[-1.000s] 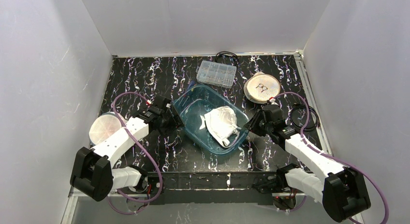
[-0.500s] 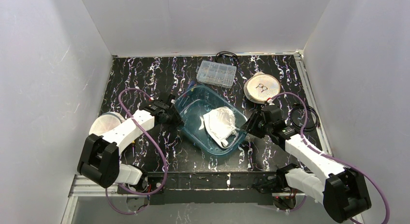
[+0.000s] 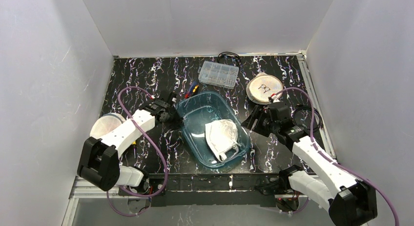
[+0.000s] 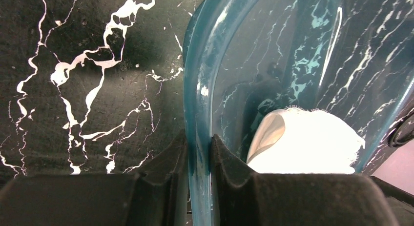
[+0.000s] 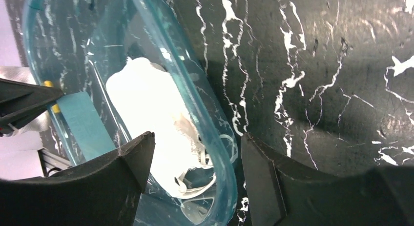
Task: Unzip the laundry bag and remove the bra
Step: Pick up the bin from the center of the board, then place the bin at the center of the board, then pick up the laundry bag at the center of the board, then place the laundry bag at the center of the board, then unzip the laundry bag at the center of the board.
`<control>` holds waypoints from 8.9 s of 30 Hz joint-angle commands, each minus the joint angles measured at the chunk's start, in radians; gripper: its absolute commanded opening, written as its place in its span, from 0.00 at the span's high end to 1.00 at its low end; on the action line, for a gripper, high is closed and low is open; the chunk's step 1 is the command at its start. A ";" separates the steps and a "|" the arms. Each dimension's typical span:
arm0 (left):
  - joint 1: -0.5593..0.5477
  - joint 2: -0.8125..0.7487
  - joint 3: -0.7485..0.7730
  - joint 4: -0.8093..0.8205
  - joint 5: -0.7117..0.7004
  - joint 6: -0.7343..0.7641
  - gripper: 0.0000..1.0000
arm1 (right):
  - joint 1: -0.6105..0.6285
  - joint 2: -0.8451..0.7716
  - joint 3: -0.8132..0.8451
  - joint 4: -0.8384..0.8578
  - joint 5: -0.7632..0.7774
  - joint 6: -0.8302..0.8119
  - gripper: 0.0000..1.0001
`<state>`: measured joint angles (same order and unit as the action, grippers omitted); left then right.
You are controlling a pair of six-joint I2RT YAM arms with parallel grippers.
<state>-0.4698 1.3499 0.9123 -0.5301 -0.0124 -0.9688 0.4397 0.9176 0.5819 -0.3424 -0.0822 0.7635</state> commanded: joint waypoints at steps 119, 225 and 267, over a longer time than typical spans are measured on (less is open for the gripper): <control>-0.005 -0.578 -0.074 0.110 0.174 0.508 0.02 | -0.408 0.591 0.341 0.360 0.104 -0.043 0.16; -0.099 -0.133 -0.526 1.084 0.481 -0.019 0.79 | 0.191 0.015 -0.286 0.781 -0.342 0.385 0.73; -0.099 -0.339 0.061 -0.195 -0.024 -0.387 1.00 | 0.475 -0.040 0.030 0.643 -0.100 0.004 0.02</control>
<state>-0.5663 0.9886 0.8646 -0.5674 0.0261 -1.2362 0.8349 0.8650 0.5495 0.1772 -0.1577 0.8120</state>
